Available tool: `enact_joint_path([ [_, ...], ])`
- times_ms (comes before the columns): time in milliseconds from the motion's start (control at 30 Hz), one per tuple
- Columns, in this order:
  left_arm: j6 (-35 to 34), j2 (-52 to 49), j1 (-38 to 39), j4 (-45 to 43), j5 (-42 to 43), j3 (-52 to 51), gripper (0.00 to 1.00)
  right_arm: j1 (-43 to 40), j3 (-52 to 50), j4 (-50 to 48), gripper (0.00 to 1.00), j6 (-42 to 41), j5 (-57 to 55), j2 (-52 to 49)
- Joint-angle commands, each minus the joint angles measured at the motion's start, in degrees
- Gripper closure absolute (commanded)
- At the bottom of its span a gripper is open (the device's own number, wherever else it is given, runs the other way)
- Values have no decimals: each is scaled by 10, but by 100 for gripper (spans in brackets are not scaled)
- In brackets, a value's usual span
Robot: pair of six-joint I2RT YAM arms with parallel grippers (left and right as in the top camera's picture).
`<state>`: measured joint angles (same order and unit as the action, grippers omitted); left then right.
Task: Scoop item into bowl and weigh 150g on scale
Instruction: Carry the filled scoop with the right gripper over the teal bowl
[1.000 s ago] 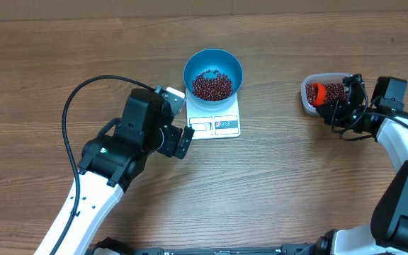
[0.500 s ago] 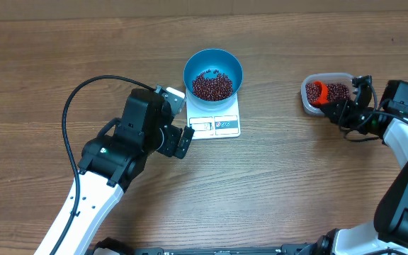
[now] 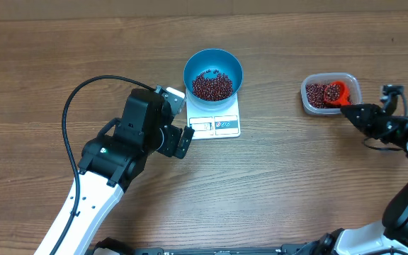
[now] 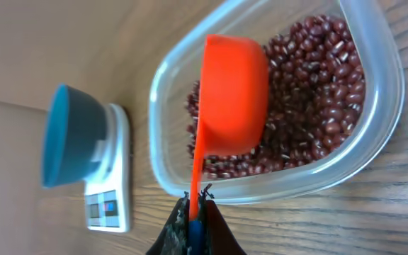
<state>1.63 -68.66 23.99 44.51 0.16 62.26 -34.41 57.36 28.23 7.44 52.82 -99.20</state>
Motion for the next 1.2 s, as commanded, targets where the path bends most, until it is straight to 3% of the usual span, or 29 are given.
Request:
enact_joint_path([
  [0,-5,-3,2,-2,-4,-2,1,-19,0,3,96,-2,95,-3],
  [567,-5,-3,2,-2,-4,-2,0,-17,0,9,96,-8,305,-3],
  [1167,-5,-3,2,-2,-4,-2,0,123,0,-18,96,-33,308,-3],
])
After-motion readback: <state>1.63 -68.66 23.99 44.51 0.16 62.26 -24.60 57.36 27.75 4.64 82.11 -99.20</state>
